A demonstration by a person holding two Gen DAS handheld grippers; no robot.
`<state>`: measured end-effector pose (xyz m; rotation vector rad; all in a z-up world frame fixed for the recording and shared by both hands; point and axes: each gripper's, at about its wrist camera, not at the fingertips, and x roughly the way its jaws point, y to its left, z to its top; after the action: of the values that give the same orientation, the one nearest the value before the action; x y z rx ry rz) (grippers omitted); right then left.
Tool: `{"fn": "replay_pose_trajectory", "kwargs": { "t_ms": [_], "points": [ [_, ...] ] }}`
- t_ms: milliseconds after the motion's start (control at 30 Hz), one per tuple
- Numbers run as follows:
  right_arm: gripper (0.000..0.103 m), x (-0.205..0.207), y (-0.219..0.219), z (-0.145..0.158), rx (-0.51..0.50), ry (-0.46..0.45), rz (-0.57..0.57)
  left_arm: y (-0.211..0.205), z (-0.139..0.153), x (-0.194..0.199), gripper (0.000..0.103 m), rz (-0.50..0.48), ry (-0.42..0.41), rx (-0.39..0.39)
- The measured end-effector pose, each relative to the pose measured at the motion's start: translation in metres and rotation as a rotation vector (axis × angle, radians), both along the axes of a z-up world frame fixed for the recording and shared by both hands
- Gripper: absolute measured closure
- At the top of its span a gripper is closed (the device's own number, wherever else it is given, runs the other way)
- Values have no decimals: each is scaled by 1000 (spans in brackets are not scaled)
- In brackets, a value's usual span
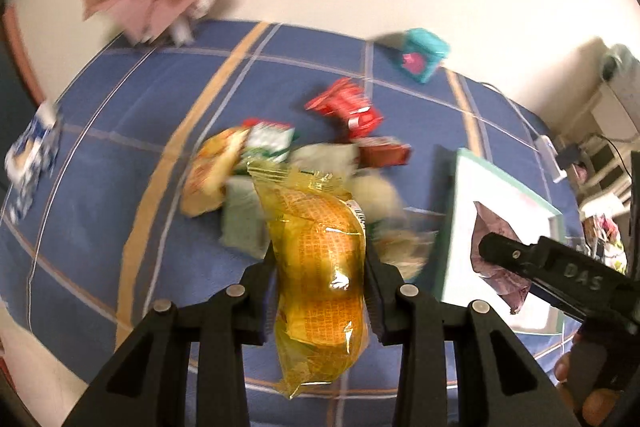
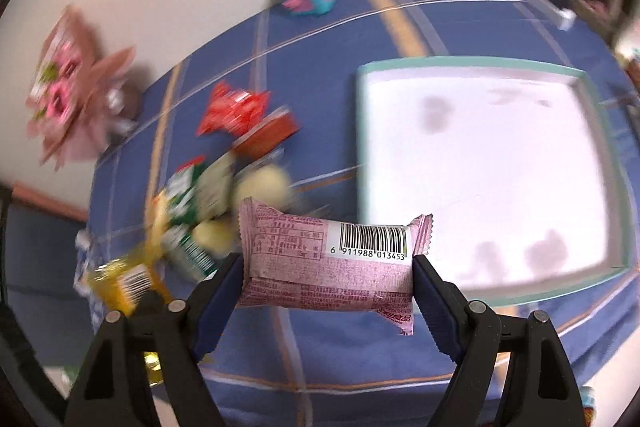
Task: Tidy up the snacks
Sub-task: 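Carry the corn bag and pink cake to the white tray and release both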
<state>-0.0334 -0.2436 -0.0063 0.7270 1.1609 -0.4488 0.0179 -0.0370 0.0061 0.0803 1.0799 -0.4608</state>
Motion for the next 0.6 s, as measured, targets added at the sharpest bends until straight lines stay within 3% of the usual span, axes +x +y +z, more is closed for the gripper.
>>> {"fn": "replay_pose_trajectory", "kwargs": {
  "t_ms": [333, 600],
  "points": [
    [18, -51, -84, 8, -25, 9, -233, -98, 20, -16, 65, -193, -19, -23],
    [18, -66, -117, 4, -53, 21, -302, -164, -4, -18, 65, -315, 33, -34]
  ]
}}
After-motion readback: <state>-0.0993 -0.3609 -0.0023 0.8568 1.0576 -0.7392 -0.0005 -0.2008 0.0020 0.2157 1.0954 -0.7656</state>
